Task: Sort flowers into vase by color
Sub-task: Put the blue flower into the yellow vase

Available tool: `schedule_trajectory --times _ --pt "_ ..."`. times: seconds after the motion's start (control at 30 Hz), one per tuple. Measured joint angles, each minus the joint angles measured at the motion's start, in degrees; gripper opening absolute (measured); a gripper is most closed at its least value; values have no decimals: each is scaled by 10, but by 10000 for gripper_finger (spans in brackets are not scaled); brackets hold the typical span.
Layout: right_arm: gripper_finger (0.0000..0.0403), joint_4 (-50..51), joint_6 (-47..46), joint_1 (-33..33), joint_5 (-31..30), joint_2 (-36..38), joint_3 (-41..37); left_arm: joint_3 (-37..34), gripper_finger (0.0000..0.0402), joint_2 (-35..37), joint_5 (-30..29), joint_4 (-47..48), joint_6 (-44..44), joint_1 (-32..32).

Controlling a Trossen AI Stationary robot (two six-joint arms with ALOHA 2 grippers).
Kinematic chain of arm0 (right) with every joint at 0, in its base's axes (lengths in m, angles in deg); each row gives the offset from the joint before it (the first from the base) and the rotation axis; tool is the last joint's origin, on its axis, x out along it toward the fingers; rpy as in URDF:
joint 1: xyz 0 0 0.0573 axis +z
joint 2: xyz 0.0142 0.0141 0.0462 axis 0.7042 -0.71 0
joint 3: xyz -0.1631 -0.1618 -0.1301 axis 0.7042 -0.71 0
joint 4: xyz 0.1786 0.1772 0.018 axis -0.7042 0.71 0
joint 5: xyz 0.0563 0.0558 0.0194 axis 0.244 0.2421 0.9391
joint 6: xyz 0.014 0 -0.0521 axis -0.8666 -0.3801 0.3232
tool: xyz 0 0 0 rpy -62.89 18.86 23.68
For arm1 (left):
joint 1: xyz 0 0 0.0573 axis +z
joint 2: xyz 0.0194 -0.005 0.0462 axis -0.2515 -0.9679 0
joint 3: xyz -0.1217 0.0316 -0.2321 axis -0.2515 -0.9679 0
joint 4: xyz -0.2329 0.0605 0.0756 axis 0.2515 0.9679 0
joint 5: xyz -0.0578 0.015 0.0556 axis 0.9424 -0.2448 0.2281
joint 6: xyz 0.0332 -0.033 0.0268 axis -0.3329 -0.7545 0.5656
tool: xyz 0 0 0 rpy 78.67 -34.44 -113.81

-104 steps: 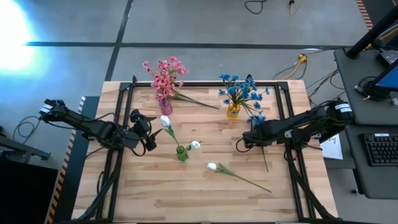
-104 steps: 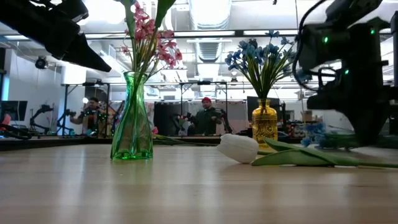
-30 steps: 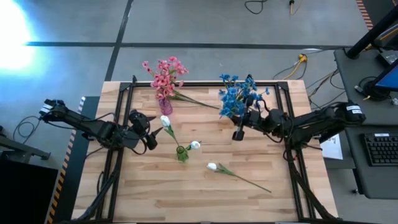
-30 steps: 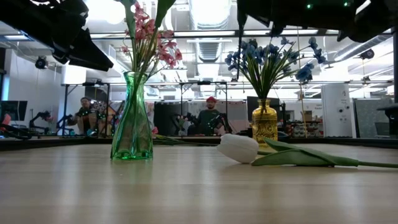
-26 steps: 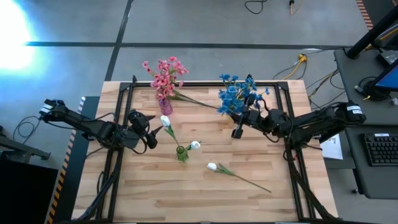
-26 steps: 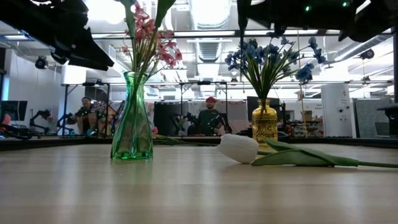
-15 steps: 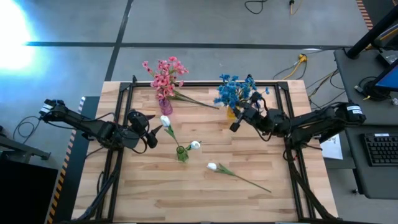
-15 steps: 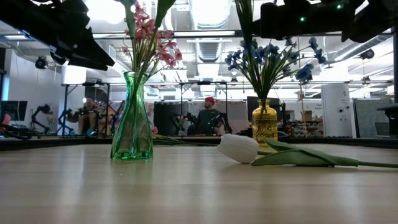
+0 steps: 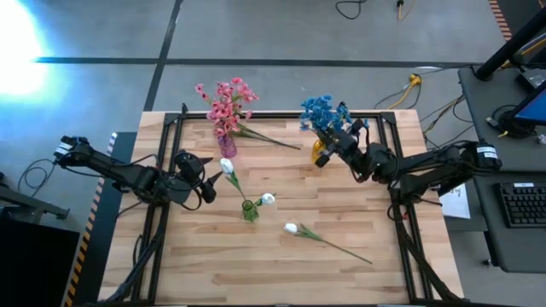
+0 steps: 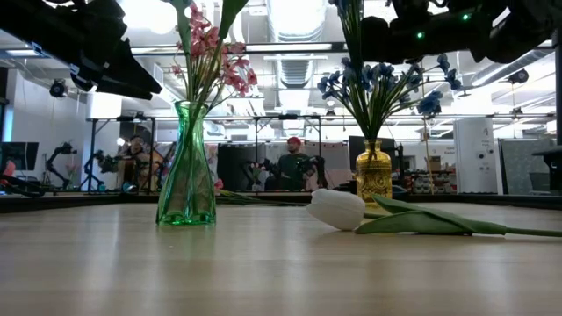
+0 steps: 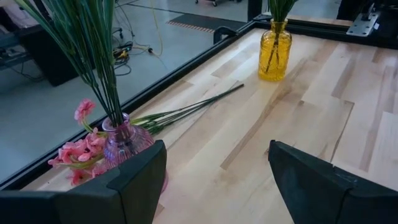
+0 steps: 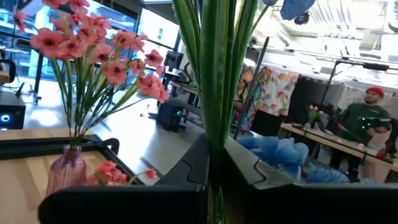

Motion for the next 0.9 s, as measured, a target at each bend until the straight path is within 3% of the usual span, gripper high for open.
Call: schedule_trajectory --times 0.9 --pt "15 48 -45 -9 -13 0 0 0 268 0 0 3 2 0"
